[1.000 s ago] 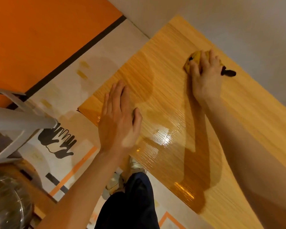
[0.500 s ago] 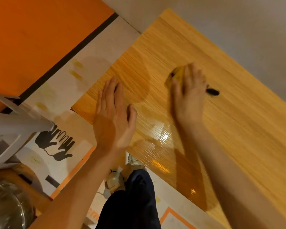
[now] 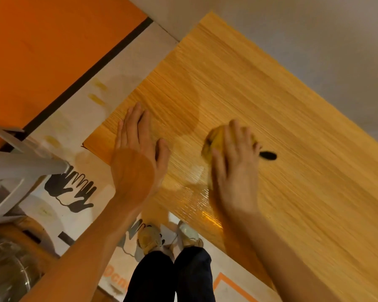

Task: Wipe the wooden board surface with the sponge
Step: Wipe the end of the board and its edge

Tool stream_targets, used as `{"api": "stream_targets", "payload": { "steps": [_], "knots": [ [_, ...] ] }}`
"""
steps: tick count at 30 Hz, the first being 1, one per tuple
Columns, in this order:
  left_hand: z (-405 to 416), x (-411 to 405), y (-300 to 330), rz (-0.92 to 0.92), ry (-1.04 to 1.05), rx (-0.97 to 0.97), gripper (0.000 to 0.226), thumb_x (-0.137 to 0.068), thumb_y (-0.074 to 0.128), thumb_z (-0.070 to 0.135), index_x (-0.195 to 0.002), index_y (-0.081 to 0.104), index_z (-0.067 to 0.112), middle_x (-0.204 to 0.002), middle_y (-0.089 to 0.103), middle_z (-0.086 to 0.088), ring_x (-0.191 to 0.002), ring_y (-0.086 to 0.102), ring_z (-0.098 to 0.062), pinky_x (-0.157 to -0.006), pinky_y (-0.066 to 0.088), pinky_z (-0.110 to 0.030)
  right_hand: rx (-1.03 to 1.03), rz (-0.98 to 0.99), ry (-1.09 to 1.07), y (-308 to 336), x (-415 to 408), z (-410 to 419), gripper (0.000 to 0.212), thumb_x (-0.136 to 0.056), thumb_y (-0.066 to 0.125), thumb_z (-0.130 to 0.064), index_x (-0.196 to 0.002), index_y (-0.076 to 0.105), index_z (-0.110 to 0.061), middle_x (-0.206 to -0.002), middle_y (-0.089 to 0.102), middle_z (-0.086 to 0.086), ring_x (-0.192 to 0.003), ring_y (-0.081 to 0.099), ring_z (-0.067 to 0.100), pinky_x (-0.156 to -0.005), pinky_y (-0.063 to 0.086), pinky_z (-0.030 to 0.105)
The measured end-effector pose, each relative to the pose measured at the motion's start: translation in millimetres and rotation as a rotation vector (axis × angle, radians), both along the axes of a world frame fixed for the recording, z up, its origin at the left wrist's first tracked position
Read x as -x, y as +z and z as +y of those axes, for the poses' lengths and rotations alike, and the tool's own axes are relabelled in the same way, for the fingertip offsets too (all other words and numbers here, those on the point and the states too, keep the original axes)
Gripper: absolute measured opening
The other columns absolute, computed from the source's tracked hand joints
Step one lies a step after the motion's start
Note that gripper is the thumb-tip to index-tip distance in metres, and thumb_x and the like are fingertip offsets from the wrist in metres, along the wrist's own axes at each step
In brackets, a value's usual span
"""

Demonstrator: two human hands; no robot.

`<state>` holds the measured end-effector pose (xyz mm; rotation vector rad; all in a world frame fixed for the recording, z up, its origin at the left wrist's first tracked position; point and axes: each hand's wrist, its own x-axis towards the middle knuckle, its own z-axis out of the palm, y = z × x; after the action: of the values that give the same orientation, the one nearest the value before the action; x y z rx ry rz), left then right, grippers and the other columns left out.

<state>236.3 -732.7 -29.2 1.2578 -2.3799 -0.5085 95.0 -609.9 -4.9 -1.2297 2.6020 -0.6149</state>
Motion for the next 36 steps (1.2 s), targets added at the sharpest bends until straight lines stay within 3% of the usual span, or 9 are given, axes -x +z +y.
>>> {"api": "stream_targets", "payload": {
  "steps": [4,10,16,19,23,25,28,31,36],
  "knots": [
    [-0.3,0.8,-3.1,-0.022,0.015,0.014,0.058,-0.099,0.053,0.02,-0.15,0.039,-0.004,-0.16,0.035,-0.019,-0.15,0.033,-0.032,-0.123,0.027,-0.05,-0.07,0.049,0.272,3.8,45.7,14.2,0.053,-0.102,0.032,-0.044,-0.151,0.028,-0.023,-0.161,0.019,-0.003,-0.151,0.007,0.019,-0.123,0.002,0.045],
    [-1.8,-0.5,-4.7,-0.028,0.025,-0.008,0.062,-0.1,0.051,0.028,-0.154,0.034,0.003,-0.163,0.032,-0.014,-0.148,0.033,-0.031,-0.12,0.031,-0.048,0.042,-0.082,-0.244,2.9,71.6,-4.5,0.051,-0.104,0.037,-0.035,-0.151,0.03,-0.017,-0.162,0.017,0.0,-0.151,0.003,0.022,-0.122,-0.001,0.051],
    [1.0,1.0,4.7,-0.093,0.035,0.0,0.062,-0.102,0.045,0.033,-0.153,0.035,0.0,-0.162,0.033,-0.017,-0.147,0.035,-0.032,-0.122,0.029,-0.046,-0.043,0.051,0.56,2.9,27.2,31.3,0.052,-0.102,0.037,-0.044,-0.149,0.034,-0.021,-0.16,0.023,-0.002,-0.151,0.009,0.02,-0.123,0.008,0.05],
    [1.3,0.2,9.9,-0.11,0.022,-0.013,0.06,-0.105,0.043,0.032,-0.153,0.035,-0.002,-0.162,0.033,-0.018,-0.149,0.033,-0.032,-0.124,0.028,-0.047,-0.041,-0.029,0.256,7.1,93.8,12.3,0.052,-0.101,0.038,-0.039,-0.15,0.032,-0.021,-0.161,0.021,-0.002,-0.151,0.007,0.021,-0.123,0.003,0.051],
    [6.4,-18.7,13.6,-0.062,0.178,-0.047,0.057,-0.107,0.045,0.028,-0.155,0.032,0.0,-0.164,0.029,-0.016,-0.152,0.027,-0.03,-0.122,0.017,-0.027,0.062,-0.122,-0.057,9.1,91.2,1.7,0.047,-0.104,0.04,-0.029,-0.149,0.034,-0.021,-0.161,0.018,-0.001,-0.151,0.004,0.024,-0.122,0.002,0.054],
    [13.0,-27.5,14.7,-0.028,0.218,-0.048,0.054,-0.107,0.047,0.019,-0.152,0.034,-0.006,-0.161,0.03,-0.023,-0.15,0.03,-0.038,-0.125,0.02,-0.036,0.061,-0.096,0.082,6.5,44.7,5.9,0.045,-0.103,0.038,-0.032,-0.148,0.037,-0.022,-0.161,0.021,-0.002,-0.151,0.003,0.025,-0.122,-0.001,0.053],
    [18.0,-34.6,12.3,-0.024,0.231,-0.053,0.052,-0.107,0.044,0.016,-0.15,0.033,-0.011,-0.159,0.031,-0.027,-0.15,0.029,-0.043,-0.125,0.001,-0.021,0.059,-0.05,0.519,4.0,-23.4,17.2,0.045,-0.103,0.038,-0.036,-0.146,0.041,-0.023,-0.158,0.028,-0.002,-0.151,0.008,0.027,-0.122,0.001,0.052],
    [17.0,-33.2,11.3,-0.013,0.232,-0.066,0.053,-0.108,0.043,0.017,-0.152,0.031,-0.009,-0.162,0.029,-0.024,-0.153,0.025,-0.038,-0.128,0.004,-0.028,-0.001,0.019,0.832,4.6,-1.5,12.2,0.046,-0.103,0.036,-0.039,-0.146,0.04,-0.022,-0.158,0.029,-0.003,-0.15,0.014,0.022,-0.123,0.009,0.051],
    [13.7,-28.0,8.0,-0.021,0.267,-0.093,0.054,-0.108,0.04,0.02,-0.156,0.029,-0.003,-0.166,0.024,-0.016,-0.156,0.019,-0.028,-0.13,0.009,-0.039,0.009,-0.059,0.289,12.6,92.6,-15.8,0.046,-0.102,0.041,-0.034,-0.146,0.041,-0.019,-0.158,0.028,-0.002,-0.15,0.013,0.02,-0.122,0.003,0.051]
  ]
}}
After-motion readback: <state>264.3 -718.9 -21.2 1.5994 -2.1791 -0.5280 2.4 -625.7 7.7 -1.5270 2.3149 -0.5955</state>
